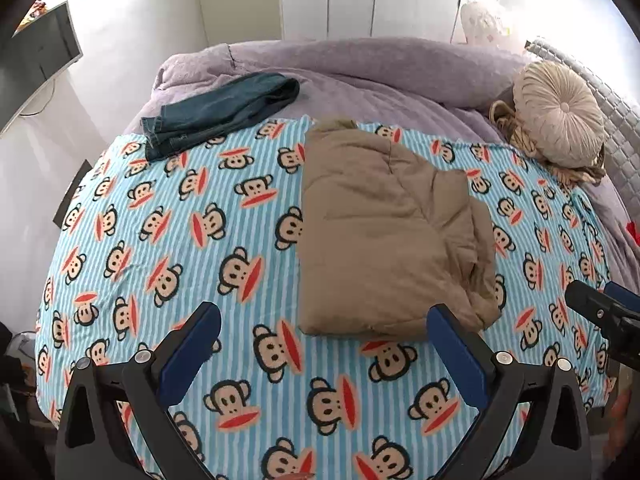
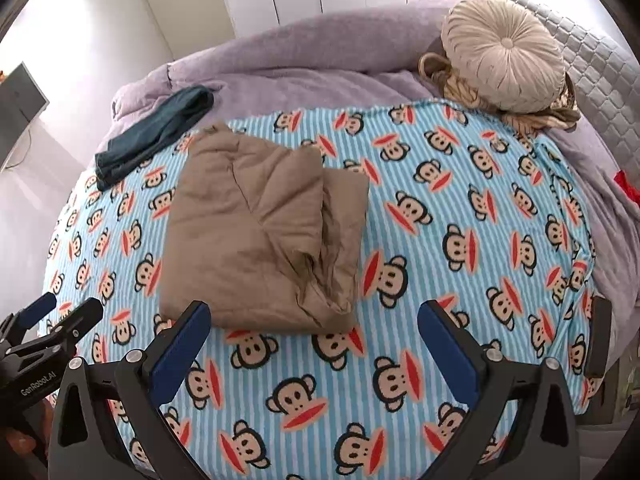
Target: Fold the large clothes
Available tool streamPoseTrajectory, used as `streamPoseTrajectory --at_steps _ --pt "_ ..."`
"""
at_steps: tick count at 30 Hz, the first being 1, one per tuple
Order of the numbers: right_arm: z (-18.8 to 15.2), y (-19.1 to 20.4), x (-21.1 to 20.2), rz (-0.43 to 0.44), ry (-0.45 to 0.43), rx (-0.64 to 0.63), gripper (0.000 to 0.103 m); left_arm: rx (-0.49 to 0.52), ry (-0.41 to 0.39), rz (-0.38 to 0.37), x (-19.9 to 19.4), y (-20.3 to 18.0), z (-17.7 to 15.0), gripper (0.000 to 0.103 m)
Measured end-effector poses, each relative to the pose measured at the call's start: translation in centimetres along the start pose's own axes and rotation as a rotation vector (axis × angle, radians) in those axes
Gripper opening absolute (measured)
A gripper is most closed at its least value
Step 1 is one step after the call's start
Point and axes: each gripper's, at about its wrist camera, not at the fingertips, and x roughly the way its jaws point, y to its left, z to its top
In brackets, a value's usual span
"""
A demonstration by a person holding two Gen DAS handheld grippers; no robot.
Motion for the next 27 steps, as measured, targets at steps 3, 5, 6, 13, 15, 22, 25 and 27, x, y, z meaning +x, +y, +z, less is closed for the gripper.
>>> streamPoseTrajectory --at_steps 3,5,6,13,15,22,25,27 --pt "0.27 0.24 -0.58 0.000 -0.020 0.007 0.103 0.001 -0.015 0.007 -0.47 -0.11 0.28 0.103" --pt "0.37 0.41 -0.81 -0.004 -0.033 0.003 0.103 0.000 -0.018 0.011 -0.60 -0.15 0.37 0.103" --pt "0.42 0.52 -0.86 -0.007 -0.037 -0.002 0.103 -0.001 -0.017 0.013 -0.62 -0.19 0.36 0.103" --pt "0.16 1.03 -0.71 -0.017 -0.035 -0.010 0.103 -0.009 -0.012 0.017 -0.68 -0.07 0.24 0.103" --pt "0.02 1.03 -0.65 -0.018 -0.029 -0.009 0.103 -0.014 -0.013 0.020 -0.71 0.04 0.24 0.103" --pt "-0.05 0.92 -0.50 -0.018 -0.022 -0.008 0.103 -0.025 -0.019 0.035 -0.95 0.30 0.11 0.103" --pt "-0.08 0.89 -0.41 -0.017 -0.019 -0.006 0.103 -0.030 -0.020 0.039 -1.04 0.32 0.03 0.103" --pt "-0.15 0.87 -0.38 -0.019 -0.019 -0.006 0.103 -0.031 -0.022 0.041 -1.10 0.39 0.01 0.103"
